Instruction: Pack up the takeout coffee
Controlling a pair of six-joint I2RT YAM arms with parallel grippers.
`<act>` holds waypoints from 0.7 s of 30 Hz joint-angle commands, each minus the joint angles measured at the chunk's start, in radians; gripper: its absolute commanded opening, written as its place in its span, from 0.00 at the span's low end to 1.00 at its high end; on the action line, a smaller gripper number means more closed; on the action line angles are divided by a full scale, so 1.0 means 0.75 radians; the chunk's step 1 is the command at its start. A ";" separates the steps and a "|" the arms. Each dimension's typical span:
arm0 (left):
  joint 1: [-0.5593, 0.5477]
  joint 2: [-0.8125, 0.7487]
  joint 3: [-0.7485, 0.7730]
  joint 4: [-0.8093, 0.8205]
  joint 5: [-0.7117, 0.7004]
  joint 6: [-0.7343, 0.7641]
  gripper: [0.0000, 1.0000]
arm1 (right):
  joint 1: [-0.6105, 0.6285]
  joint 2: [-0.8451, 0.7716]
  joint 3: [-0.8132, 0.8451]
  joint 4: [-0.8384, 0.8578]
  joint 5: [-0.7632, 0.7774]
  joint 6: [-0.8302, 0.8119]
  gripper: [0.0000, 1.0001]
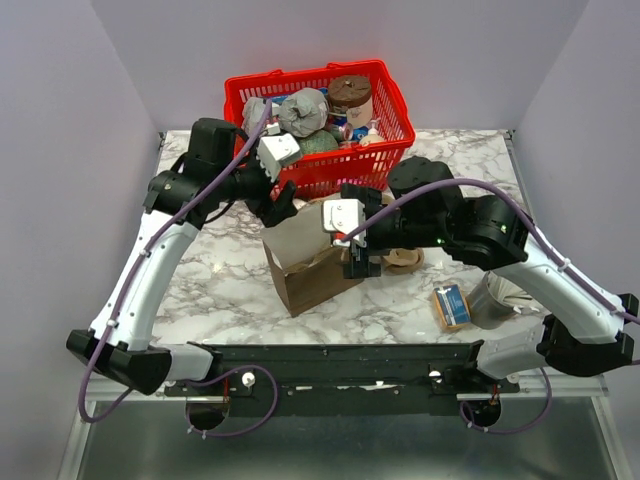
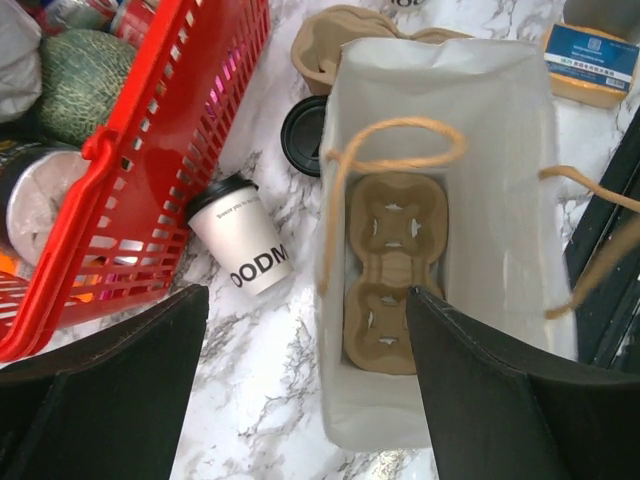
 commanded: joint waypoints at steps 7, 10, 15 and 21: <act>0.004 0.087 -0.188 0.100 -0.029 0.005 0.69 | -0.006 -0.055 -0.096 0.089 0.168 0.021 1.00; 0.004 0.118 -0.163 0.061 0.048 0.038 0.38 | -0.010 -0.053 -0.096 0.095 0.186 0.014 1.00; 0.004 0.098 -0.134 -0.031 0.124 0.105 0.00 | -0.041 -0.051 -0.114 0.138 0.246 0.010 1.00; 0.002 -0.104 -0.171 -0.072 0.022 0.270 0.00 | -0.109 -0.098 -0.176 0.283 0.409 0.045 1.00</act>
